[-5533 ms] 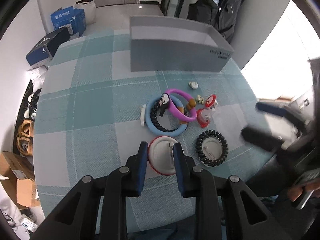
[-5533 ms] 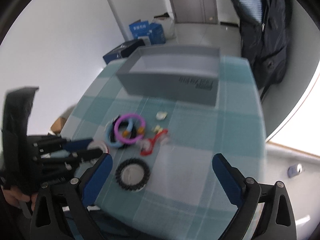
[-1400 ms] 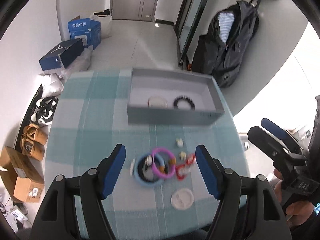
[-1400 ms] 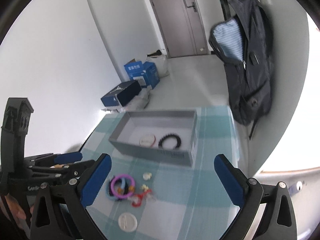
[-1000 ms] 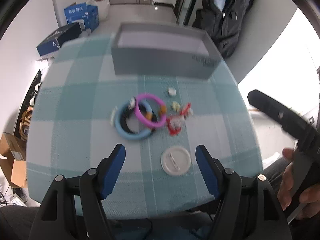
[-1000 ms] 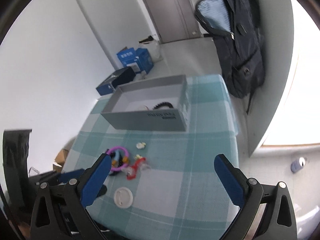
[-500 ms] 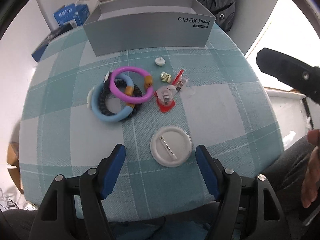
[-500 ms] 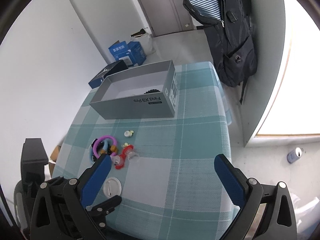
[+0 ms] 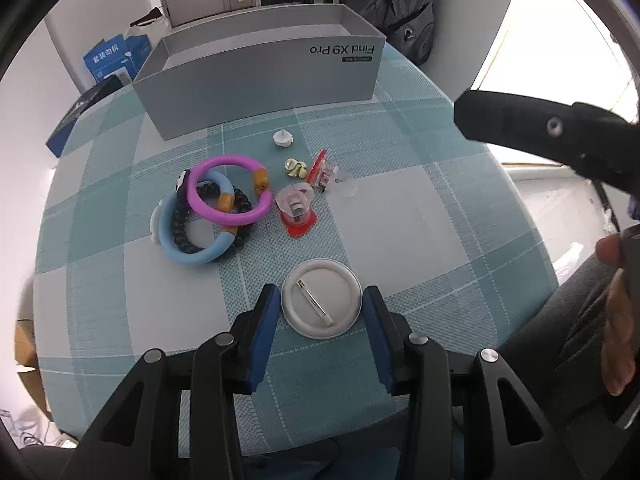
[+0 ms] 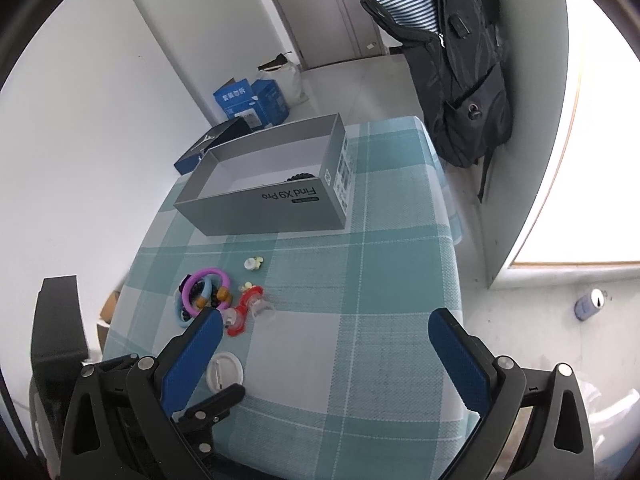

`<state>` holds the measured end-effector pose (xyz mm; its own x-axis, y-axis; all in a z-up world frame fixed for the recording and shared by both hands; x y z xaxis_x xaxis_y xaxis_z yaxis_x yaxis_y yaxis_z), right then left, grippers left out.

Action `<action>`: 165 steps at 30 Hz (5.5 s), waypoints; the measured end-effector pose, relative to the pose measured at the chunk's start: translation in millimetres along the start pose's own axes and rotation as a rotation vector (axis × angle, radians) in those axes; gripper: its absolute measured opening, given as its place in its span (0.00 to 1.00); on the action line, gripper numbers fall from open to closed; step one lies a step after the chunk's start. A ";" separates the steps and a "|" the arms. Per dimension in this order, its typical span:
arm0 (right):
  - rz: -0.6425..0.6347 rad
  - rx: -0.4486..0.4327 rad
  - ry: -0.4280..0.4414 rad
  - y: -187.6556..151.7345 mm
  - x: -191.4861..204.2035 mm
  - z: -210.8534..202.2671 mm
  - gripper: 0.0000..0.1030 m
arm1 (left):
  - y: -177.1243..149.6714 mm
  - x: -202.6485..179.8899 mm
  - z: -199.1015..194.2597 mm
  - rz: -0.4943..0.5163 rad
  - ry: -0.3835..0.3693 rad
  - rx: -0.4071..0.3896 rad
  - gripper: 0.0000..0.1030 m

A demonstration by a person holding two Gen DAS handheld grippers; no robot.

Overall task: Organize jewelry
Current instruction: 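Move the left tool back over the table to the second white badge, then grasp the white badge with the left tool while the right tool grasps the red charm, then carry the badge and red charm into the grey box and release both, then move both tools back toward the bangles on the table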

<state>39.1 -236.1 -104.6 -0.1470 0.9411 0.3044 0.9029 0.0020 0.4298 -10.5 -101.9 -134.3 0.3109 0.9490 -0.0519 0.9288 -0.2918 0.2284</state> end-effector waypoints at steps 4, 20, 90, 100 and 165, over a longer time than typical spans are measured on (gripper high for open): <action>-0.008 0.004 -0.005 -0.7 2.0 1.9 1.00 | -0.3 6.4 -1.6 -0.021 -0.020 -0.003 0.36; -0.117 0.072 -0.015 -3.4 35.1 35.8 0.87 | -4.6 62.7 -49.6 -0.196 -0.193 -0.138 0.36; -0.187 -0.041 0.119 108.1 69.5 33.3 0.18 | 134.8 111.6 -52.4 -0.188 -0.211 -0.146 0.36; -0.135 0.009 0.136 136.3 59.2 63.0 0.18 | 171.5 113.9 -18.7 -0.192 -0.250 -0.077 0.36; -0.159 -0.082 0.064 79.5 64.2 5.2 0.93 | 89.6 115.6 -69.9 -0.199 0.040 -0.263 0.69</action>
<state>103.6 -173.7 -55.3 -0.3134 0.9075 0.2796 0.8305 0.1191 0.5441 94.6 -10.0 -51.9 0.1156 0.9898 -0.0837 0.8852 -0.0645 0.4608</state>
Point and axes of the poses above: each gripper's, at about its wrist camera, not at the fingertips, and z roughly the way its jaws point, x to its left, y to its top, the point moved 5 cm from there along z, roughly the way its jaws point, and after that the axes turned 10 degrees about x, right-handed, at the moved point
